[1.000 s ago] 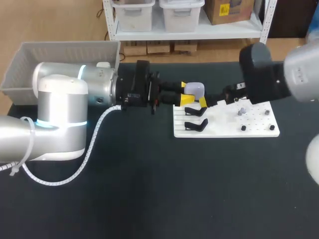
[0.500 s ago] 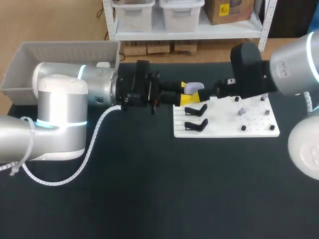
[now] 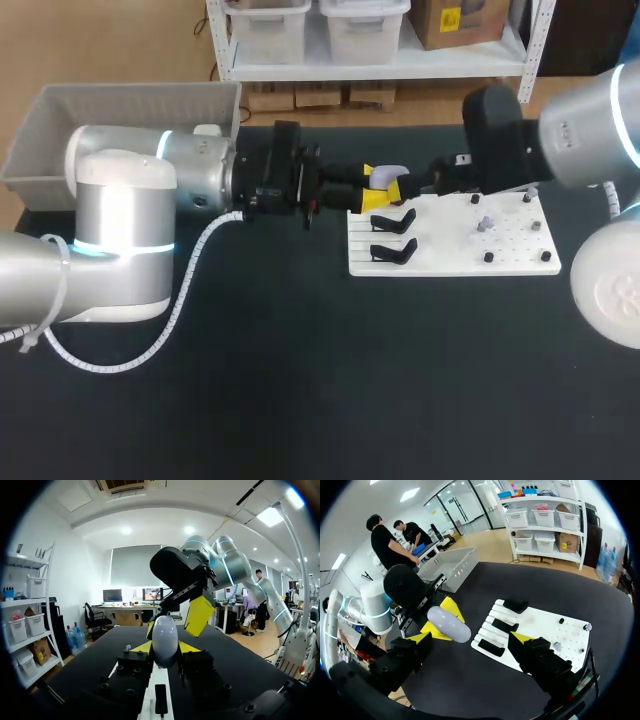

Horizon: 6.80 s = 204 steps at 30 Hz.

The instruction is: Pick up each earbud case from the left stands, insert the matching earbuds, close the lid, and place the case in the box.

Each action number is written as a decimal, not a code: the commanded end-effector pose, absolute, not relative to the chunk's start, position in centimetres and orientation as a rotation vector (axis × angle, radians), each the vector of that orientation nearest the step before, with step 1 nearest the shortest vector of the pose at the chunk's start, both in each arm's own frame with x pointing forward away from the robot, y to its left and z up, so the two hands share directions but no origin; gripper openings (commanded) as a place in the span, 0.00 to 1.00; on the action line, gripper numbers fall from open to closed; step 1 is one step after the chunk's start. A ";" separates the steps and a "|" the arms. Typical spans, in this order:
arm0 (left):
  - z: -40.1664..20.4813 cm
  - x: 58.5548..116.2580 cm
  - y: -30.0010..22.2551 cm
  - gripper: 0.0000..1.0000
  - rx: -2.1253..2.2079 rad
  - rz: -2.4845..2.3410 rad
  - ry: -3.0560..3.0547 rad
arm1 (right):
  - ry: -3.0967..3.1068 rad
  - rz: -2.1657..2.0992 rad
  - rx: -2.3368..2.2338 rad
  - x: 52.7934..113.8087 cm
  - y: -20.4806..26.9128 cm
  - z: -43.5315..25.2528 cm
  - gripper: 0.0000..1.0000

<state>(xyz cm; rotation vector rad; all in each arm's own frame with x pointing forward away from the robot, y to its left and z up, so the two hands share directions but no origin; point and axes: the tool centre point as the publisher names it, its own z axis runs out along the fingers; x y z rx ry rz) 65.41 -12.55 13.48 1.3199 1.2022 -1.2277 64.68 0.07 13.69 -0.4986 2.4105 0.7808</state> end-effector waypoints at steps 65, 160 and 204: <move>13.4 65.4 -12.5 0.00 1.318 -1.225 1.200 | 2.814 -0.131 -0.417 70.3 -16.0 11.4 1.00; 13.4 65.4 -12.5 0.00 1.318 -1.225 1.200 | 2.986 -0.267 -0.565 75.6 -20.0 1.6 0.38; 13.4 65.4 -12.5 0.00 1.318 -1.225 1.200 | 2.952 -0.324 -0.459 72.8 -20.2 5.4 0.00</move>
